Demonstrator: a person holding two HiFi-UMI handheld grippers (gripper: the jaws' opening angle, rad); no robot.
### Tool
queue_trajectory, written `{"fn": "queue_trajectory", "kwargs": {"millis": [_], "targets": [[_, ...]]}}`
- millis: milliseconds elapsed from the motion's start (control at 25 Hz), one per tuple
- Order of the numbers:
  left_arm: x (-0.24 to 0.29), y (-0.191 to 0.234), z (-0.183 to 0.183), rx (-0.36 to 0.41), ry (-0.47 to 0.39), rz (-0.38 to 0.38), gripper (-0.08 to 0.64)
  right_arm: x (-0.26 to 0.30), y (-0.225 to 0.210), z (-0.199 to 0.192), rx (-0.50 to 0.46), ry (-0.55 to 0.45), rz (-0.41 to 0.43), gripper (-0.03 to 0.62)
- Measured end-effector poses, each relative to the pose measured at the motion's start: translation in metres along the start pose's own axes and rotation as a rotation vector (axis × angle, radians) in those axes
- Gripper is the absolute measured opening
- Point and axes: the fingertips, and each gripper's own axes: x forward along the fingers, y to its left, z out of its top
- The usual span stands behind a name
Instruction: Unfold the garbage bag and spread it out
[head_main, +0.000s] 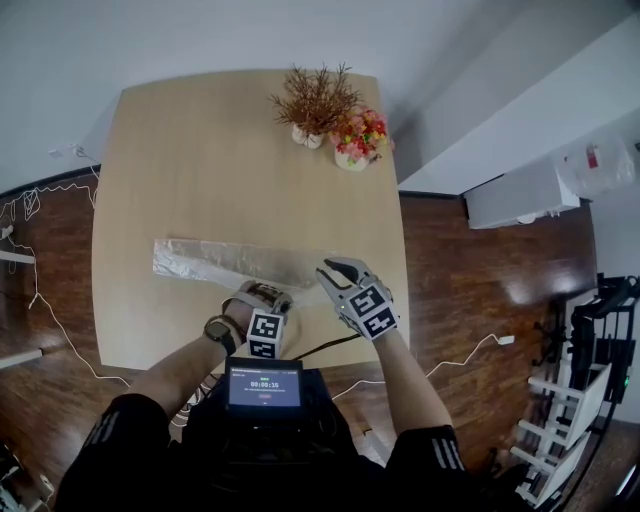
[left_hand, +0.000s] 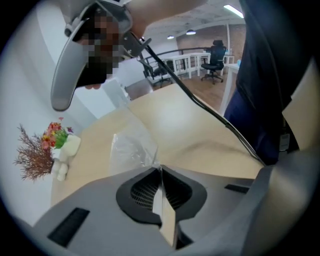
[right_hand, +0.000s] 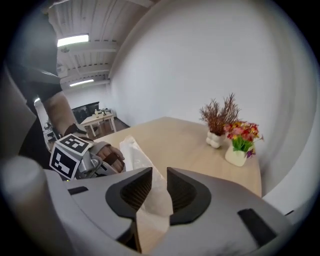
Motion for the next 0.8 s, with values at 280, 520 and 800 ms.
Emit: {"fn": "queue_trajectory", "kwargs": {"millis": [280,520,800], "targets": [[0.002,-0.039,0.004,-0.017,0.013,-0.125,0.022,0.054,0.018,-0.088,-0.064,0.345,0.137,0.140],[0.009,-0.048,0.001,-0.068,0.012,-0.151,0.054,0.077,0.042,-0.153,-0.169,0.548,0.246,0.181],[-0.018,-0.032,0.009,-0.212,-0.092,-0.133,0.083,0.085,0.047,-0.173,-0.222,0.605,0.268,0.181]]}}
